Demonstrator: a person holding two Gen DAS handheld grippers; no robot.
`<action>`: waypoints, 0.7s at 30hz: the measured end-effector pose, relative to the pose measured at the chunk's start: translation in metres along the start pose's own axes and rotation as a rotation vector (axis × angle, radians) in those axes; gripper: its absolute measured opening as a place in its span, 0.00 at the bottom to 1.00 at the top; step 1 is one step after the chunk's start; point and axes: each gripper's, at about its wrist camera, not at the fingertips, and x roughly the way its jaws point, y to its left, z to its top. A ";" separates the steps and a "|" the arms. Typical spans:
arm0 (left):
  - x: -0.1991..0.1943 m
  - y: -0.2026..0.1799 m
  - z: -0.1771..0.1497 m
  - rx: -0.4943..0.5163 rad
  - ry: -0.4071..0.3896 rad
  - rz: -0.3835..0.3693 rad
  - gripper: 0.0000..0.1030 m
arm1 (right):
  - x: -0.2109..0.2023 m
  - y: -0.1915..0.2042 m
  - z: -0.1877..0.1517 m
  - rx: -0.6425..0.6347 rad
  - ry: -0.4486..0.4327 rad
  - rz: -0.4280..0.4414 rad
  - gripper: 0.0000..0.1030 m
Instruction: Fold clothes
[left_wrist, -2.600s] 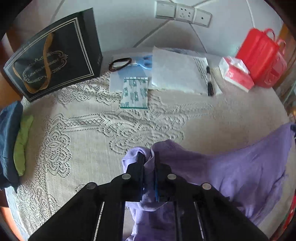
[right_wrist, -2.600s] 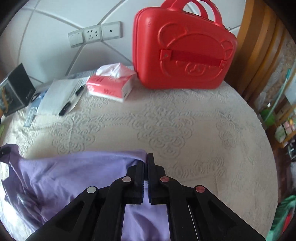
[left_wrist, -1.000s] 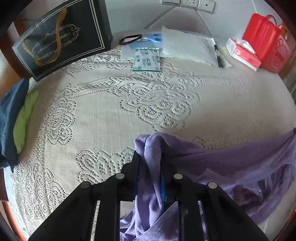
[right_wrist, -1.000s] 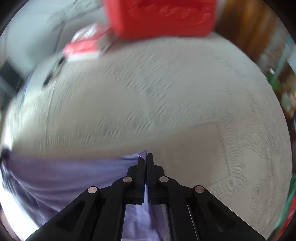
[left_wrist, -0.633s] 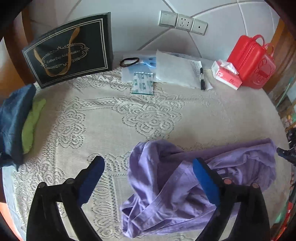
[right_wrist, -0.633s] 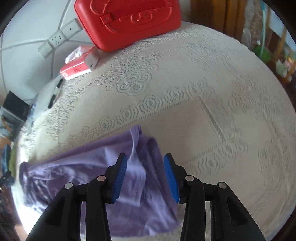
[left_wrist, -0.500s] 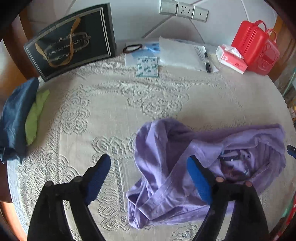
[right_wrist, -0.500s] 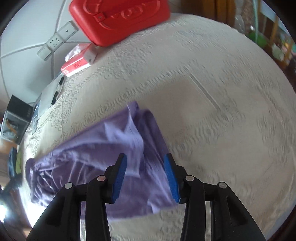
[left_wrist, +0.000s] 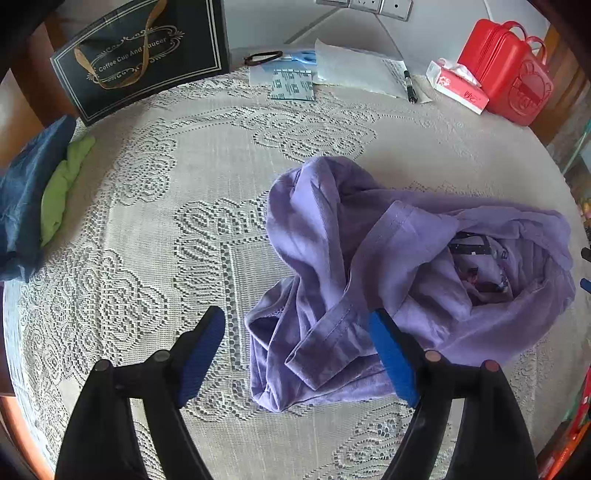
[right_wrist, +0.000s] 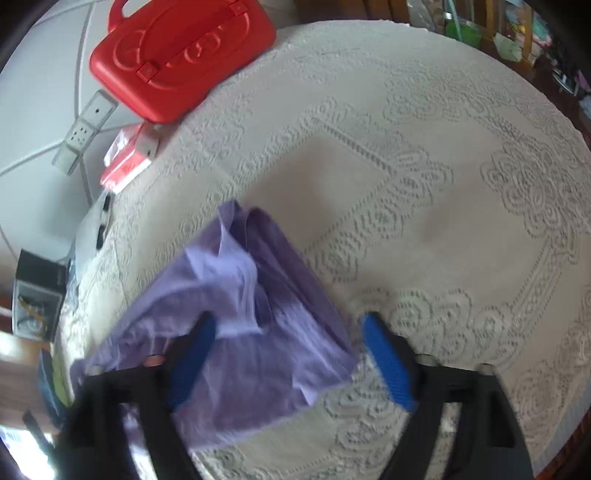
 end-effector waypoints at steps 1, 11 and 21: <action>-0.001 0.001 -0.001 -0.003 -0.003 -0.005 0.78 | 0.002 0.002 0.004 0.006 -0.008 -0.009 0.90; -0.010 0.011 -0.011 -0.028 -0.023 -0.053 0.78 | 0.051 0.061 -0.021 -0.249 0.108 -0.286 0.52; -0.049 0.058 -0.003 -0.060 -0.109 -0.103 0.78 | -0.011 0.152 -0.070 -0.378 0.014 0.052 0.09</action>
